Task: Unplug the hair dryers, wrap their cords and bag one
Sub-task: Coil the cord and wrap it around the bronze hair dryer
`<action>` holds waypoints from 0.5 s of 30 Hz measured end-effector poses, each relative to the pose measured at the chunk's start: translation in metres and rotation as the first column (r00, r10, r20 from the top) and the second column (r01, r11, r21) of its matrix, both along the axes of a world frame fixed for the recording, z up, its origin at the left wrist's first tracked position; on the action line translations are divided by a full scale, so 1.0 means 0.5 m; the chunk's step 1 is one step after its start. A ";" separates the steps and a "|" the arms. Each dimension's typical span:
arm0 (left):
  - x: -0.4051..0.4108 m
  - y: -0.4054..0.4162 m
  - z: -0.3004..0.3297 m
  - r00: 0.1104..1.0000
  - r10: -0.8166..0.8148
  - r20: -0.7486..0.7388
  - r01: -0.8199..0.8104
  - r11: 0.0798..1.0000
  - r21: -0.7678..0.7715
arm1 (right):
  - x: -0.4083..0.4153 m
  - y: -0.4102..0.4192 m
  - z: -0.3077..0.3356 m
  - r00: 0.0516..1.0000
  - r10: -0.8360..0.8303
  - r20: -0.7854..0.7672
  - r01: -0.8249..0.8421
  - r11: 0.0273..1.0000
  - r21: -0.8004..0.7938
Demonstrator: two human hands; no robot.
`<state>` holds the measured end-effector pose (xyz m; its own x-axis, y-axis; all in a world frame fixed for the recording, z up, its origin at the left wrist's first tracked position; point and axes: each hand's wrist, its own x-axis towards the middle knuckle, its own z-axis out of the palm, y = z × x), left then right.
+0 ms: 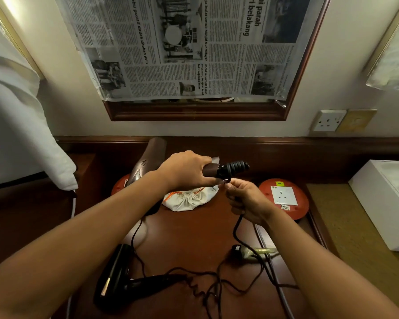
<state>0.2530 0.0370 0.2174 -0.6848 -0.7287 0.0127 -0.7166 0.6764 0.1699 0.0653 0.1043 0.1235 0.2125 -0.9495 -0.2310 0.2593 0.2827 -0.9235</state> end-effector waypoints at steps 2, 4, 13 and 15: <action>0.000 0.003 -0.002 1.000 -0.015 -0.004 0.015 1.000 0.025 | -0.007 -0.006 0.012 0.992 -0.006 -0.129 0.004 1.000 -0.016; 0.001 0.005 -0.001 1.000 -0.018 -0.003 0.018 0.999 0.035 | -0.014 -0.015 0.027 0.959 -0.020 -0.284 0.017 1.000 -0.014; 0.005 0.006 -0.014 0.983 -0.013 0.183 0.026 0.997 -0.067 | -0.037 -0.081 0.124 0.673 -0.153 -0.724 -0.073 0.960 -0.271; 0.006 0.003 -0.019 0.979 -0.003 0.202 0.018 0.997 -0.075 | -0.039 -0.090 0.147 0.625 -0.181 -0.759 -0.112 0.942 -0.316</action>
<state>0.2560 0.0385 0.2081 -0.6863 -0.7238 -0.0715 -0.7238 0.6893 -0.0299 0.0458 0.0593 0.1970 0.0605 -0.9981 0.0077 -0.5831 -0.0416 -0.8113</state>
